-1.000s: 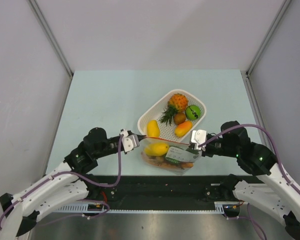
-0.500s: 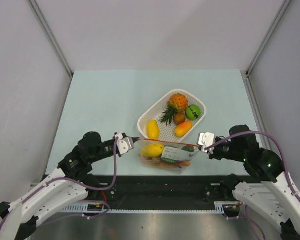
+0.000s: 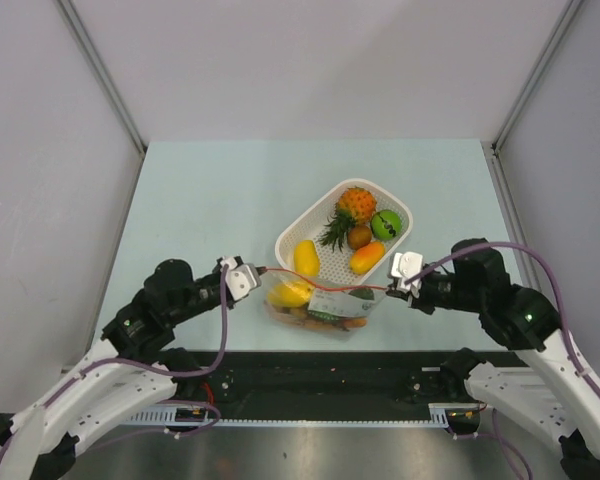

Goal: Place the food in the zip-top bag and seal the zipper
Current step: Place the zipper food storage bag at the center of the board.

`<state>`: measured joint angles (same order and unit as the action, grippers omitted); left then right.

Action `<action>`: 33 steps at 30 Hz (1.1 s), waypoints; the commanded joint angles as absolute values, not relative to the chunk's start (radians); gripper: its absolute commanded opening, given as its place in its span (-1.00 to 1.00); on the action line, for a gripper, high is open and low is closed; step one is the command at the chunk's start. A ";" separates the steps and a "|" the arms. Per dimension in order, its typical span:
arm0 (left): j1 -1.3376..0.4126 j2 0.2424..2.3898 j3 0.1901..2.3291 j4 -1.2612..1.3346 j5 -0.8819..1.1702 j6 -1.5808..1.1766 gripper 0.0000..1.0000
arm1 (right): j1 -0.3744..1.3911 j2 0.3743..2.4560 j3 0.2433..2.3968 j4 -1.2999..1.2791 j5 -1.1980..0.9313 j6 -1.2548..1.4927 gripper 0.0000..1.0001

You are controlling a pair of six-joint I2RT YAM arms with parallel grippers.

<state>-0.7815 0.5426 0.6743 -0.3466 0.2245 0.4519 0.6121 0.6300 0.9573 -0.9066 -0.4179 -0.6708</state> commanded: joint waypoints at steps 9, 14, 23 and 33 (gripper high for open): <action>-0.758 0.419 0.948 -0.683 -0.168 0.529 -1.00 | 0.937 0.974 1.037 -0.398 -0.442 -0.450 -1.00; -0.732 0.433 0.928 -0.672 -0.352 0.593 -1.00 | 0.945 1.147 1.074 -0.143 -0.394 -0.428 -1.00; -0.580 0.616 0.808 -0.572 -0.448 0.690 -1.00 | 0.934 1.537 1.183 0.197 -0.262 -0.466 -1.00; -0.180 0.880 0.795 -0.272 -0.131 0.654 -1.00 | 0.891 1.842 1.390 0.370 -0.207 -0.426 -1.00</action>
